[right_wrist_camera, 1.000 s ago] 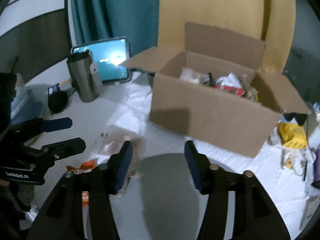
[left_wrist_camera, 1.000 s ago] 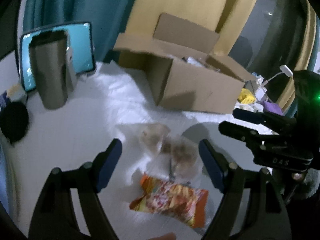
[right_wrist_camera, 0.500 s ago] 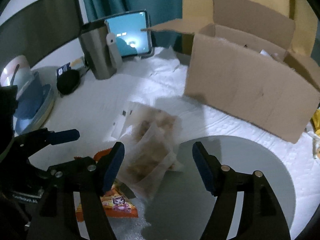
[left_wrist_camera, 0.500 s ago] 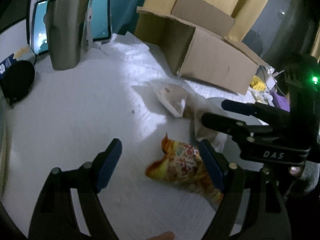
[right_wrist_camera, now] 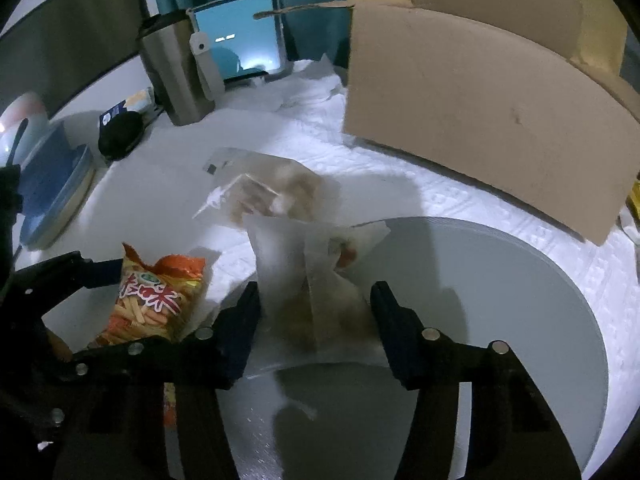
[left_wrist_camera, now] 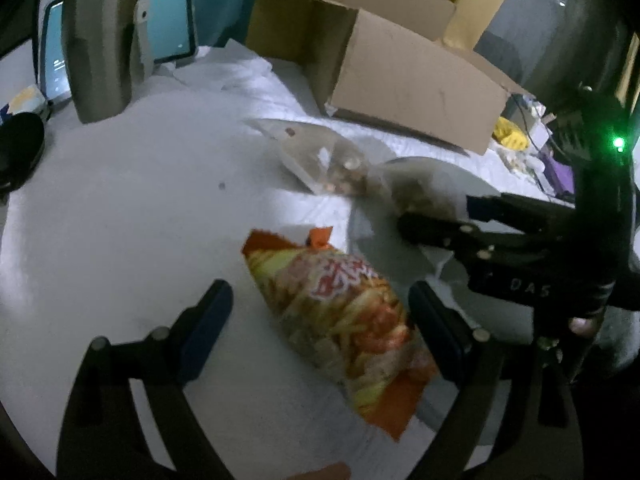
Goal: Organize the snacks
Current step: 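Grasp the orange chip bag with the left tool while the right tool grasps the paper-wrapped pastry, then lift both held snacks and carry them toward the cardboard box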
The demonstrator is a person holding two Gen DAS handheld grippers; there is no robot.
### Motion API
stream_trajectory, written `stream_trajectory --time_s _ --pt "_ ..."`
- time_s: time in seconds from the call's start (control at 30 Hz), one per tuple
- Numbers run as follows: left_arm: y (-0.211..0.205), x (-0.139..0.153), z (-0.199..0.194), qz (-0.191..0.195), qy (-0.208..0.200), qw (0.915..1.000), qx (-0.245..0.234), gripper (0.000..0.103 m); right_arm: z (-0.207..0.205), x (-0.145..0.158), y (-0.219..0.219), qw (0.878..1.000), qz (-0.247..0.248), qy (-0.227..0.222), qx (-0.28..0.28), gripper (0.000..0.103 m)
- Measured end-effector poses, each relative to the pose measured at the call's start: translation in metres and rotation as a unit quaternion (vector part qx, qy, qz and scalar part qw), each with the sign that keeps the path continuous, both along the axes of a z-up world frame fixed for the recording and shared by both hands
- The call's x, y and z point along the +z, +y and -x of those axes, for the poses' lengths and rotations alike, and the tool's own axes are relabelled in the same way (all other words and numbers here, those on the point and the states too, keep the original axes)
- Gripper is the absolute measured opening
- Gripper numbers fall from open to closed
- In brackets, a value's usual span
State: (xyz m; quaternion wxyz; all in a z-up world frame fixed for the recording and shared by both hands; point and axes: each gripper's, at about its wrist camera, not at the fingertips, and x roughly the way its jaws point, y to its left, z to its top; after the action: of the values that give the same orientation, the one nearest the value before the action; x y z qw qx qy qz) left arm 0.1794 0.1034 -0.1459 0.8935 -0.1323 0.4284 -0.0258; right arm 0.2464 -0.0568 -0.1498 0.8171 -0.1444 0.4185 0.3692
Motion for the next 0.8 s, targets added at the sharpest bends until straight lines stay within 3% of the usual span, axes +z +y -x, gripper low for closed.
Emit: stream_trajectory --time_s 0.1,0.13,0.3,0.8 --pt "-0.007 -0.001 0.0 -0.01 -0.004 0.9999 -0.005 0.087 0.002 0.003 -0.01 1.0 -0.004 -0.003 -0.005 0.053" --pt "-0.01 -0.001 0.001 -0.015 -0.005 0.9998 -0.008 0.077 0.002 0.003 -0.012 1.0 -0.005 -0.004 -0.007 0.052" --pt "-0.019 0.0 0.002 -0.033 -0.009 0.9993 -0.017 0.053 0.004 0.007 -0.029 1.0 -0.011 -0.009 -0.019 0.052" --pt "-0.056 0.024 0.012 -0.04 -0.034 0.9971 -0.054 0.048 0.013 0.023 -0.07 0.998 -0.028 -0.027 -0.043 0.051"
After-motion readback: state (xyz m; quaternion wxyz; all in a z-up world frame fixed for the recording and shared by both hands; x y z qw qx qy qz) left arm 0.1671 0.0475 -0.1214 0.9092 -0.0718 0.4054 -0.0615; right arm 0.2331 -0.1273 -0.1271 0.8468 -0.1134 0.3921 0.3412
